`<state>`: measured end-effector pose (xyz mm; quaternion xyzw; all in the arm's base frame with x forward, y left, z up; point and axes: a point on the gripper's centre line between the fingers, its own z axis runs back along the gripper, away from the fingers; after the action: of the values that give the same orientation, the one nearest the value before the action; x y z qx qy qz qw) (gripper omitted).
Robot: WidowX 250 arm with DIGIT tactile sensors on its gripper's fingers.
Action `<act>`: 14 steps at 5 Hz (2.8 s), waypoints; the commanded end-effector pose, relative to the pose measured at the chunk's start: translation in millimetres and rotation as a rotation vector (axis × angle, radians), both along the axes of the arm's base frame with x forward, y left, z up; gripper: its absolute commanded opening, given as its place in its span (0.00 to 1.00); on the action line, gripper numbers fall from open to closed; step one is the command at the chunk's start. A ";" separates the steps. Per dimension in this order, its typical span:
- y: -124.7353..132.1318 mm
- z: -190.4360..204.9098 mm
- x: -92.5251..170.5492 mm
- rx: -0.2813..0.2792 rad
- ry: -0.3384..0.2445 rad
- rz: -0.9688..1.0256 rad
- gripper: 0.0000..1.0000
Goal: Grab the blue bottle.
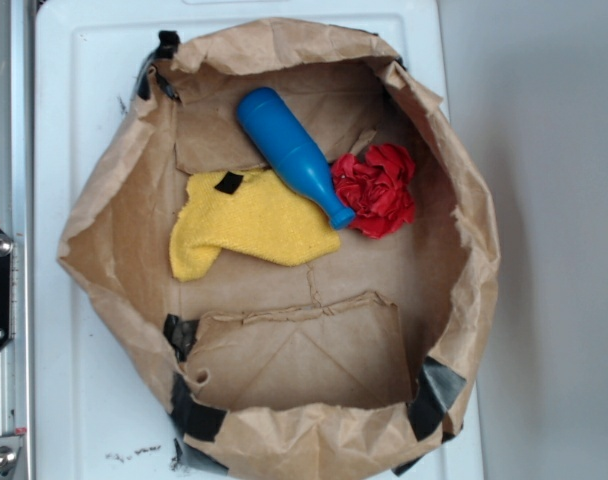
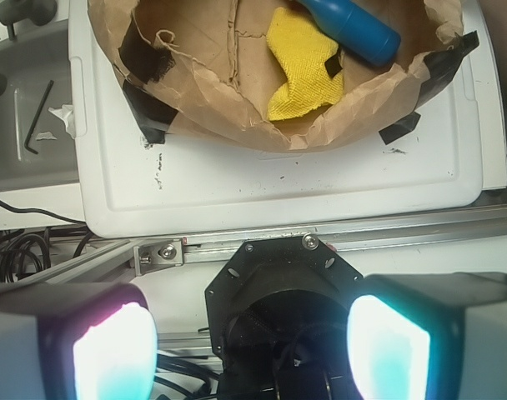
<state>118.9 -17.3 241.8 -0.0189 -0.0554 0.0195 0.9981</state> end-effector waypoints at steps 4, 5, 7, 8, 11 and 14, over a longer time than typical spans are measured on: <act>-29.2 -23.9 106.6 -0.076 -0.143 -0.284 1.00; -21.0 -34.6 133.0 -0.017 -0.249 -0.339 1.00; 9.1 -47.4 164.5 -0.076 -0.244 -0.449 1.00; 24.5 -54.6 181.6 -0.053 -0.227 -0.421 1.00; 41.5 -66.7 160.9 -0.026 -0.206 -0.439 1.00; 41.5 -66.7 160.9 -0.026 -0.206 -0.439 1.00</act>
<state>279.9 26.1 153.7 -0.0622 -0.1197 -0.1941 0.9717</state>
